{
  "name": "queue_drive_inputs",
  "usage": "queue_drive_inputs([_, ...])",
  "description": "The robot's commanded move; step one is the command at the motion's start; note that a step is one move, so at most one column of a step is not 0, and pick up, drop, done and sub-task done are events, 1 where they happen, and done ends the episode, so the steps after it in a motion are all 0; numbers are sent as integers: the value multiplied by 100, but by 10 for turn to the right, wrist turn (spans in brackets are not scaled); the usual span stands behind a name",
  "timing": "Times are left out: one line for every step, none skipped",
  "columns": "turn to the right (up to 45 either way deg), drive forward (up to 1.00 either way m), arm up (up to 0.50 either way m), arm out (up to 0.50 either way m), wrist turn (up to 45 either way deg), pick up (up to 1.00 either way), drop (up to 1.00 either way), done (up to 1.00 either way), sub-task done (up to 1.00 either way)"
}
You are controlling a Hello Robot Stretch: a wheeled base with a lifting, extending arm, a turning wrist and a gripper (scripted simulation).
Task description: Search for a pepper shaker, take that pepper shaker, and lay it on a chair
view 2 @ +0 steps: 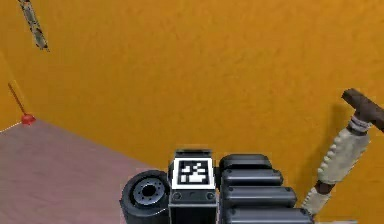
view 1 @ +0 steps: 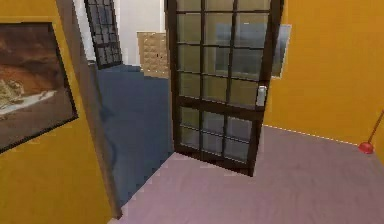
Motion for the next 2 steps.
queue_drive_inputs([0, 100, 0, 0, 0, 0, 0, 0, 0])
queue_drive_inputs([0, 45, 0, 0, 0, 0, 0, 0, 0])
